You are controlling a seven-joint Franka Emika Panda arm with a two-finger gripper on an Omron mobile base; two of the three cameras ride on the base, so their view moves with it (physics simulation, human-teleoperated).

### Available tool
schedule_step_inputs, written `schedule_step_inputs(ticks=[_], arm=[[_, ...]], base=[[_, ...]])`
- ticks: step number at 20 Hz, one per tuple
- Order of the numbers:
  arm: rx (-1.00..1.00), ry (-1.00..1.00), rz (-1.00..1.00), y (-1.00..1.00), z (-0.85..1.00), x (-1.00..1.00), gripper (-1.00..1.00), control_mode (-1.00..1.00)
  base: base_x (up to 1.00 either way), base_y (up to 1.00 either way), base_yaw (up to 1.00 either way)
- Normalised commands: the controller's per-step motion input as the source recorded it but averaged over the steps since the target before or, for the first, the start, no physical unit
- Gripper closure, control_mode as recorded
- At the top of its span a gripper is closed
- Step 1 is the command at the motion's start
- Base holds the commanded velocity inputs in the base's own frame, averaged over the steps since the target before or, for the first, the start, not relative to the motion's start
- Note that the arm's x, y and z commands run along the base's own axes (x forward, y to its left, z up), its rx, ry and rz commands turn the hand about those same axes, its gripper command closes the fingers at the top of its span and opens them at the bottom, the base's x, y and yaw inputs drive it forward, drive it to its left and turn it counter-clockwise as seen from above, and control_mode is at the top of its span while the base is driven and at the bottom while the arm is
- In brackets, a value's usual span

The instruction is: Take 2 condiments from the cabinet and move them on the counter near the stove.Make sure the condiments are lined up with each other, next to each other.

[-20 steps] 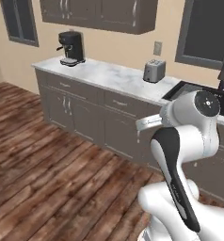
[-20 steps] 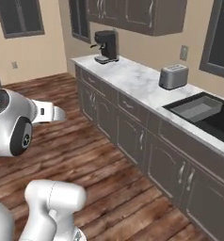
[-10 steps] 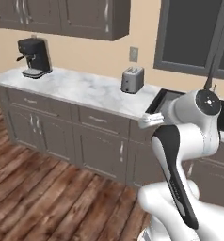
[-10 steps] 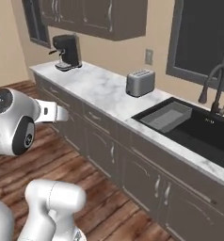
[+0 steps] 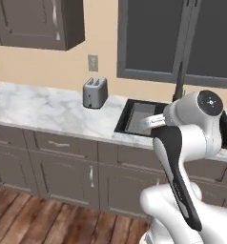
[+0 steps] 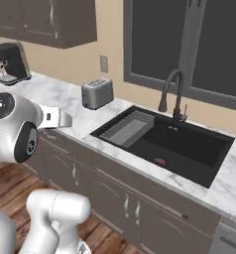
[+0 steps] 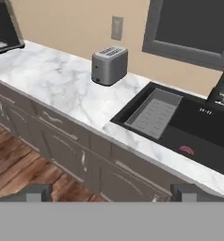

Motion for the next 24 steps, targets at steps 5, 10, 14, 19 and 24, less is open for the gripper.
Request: schedule_step_inputs(ticks=[5, 10, 14, 19, 24], arm=[[0.0, 0.0, 0.0, 0.0, 0.0, 0.0, -1.0, 1.0], [0.0, 0.0, 0.0, 0.0, 0.0, 0.0, -1.0, 1.0], [0.0, 0.0, 0.0, 0.0, 0.0, 0.0, -1.0, 1.0], [0.0, 0.0, 0.0, 0.0, 0.0, 0.0, -1.0, 1.0], [0.0, 0.0, 0.0, 0.0, 0.0, 0.0, -1.0, 1.0]], base=[[0.0, -0.41, -0.55], [0.0, -0.37, -0.4], [0.21, -0.41, -0.33], [0.52, -0.58, -0.23], [0.5, -0.51, -0.06]])
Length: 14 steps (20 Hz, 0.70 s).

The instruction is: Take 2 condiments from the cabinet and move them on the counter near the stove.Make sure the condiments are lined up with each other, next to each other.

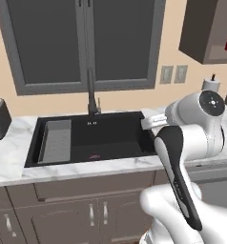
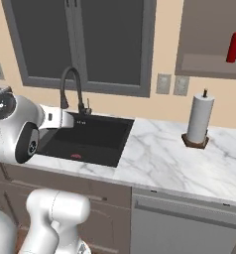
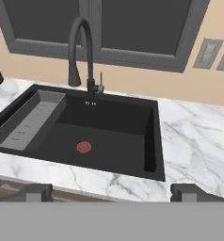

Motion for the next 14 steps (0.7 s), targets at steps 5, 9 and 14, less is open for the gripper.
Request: schedule_step_inputs(ticks=[5, 9, 14], arm=[[0.0, 0.0, 0.0, 0.0, 0.0, 0.0, -1.0, 1.0], [0.0, 0.0, 0.0, 0.0, 0.0, 0.0, -1.0, 1.0], [0.0, 0.0, 0.0, 0.0, 0.0, 0.0, -1.0, 1.0]], base=[[0.23, -0.62, 0.0], [0.0, -0.44, 0.0], [0.0, -0.39, 0.0]])
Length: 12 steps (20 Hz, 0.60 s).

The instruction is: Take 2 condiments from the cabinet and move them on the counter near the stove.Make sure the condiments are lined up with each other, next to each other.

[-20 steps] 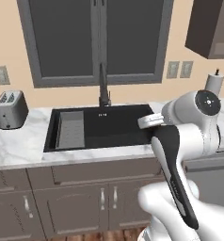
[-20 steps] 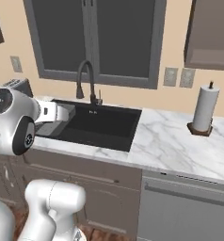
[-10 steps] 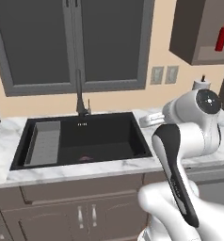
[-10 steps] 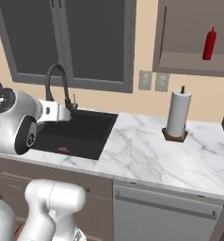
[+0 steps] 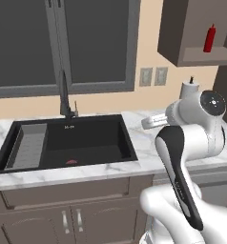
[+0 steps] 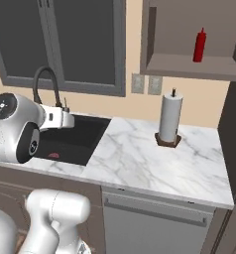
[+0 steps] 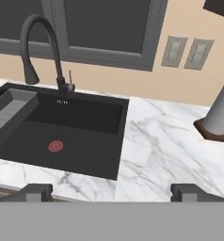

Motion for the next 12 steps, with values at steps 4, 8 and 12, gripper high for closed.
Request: schedule_step_inputs(ticks=[4, 8, 12], arm=[[0.0, 0.0, 0.0, 0.0, 0.0, 0.0, -1.0, 1.0], [0.0, 0.0, 0.0, 0.0, 0.0, 0.0, -1.0, 1.0], [0.0, 0.0, 0.0, 0.0, 0.0, 0.0, -1.0, 1.0]], base=[[0.08, -0.44, 0.0], [0.0, -0.62, 0.0], [0.12, -0.65, 0.0]])
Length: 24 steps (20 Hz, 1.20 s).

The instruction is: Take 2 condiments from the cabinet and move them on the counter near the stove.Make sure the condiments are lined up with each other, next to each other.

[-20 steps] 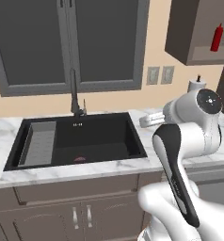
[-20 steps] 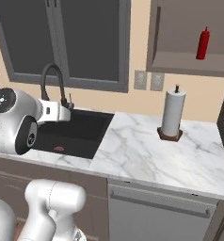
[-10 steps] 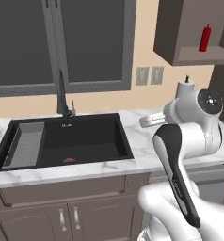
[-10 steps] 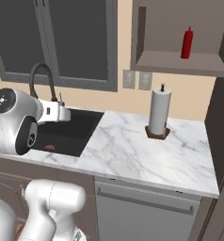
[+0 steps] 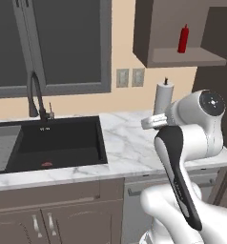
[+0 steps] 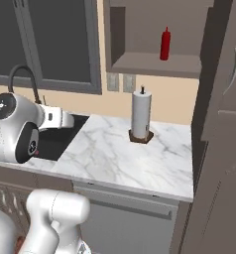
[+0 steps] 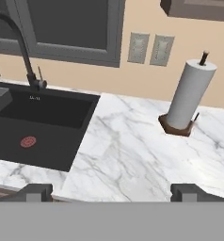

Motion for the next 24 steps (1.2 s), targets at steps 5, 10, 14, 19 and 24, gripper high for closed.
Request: schedule_step_inputs(ticks=[5, 10, 14, 19, 24], arm=[[0.0, 0.0, 0.0, 0.0, 0.0, 0.0, -1.0, 1.0], [0.0, 0.0, 0.0, 0.0, 0.0, 0.0, -1.0, 1.0], [0.0, 0.0, 0.0, 0.0, 0.0, 0.0, -1.0, 1.0], [0.0, 0.0, 0.0, 0.0, 0.0, 0.0, -1.0, 1.0], [0.0, 0.0, 0.0, 0.0, 0.0, 0.0, -1.0, 1.0]], base=[[0.27, -0.5, 0.0], [0.47, -0.3, 0.0], [0.54, -0.27, 0.0], [0.41, -0.3, 0.0], [0.09, -0.29, -0.04]])
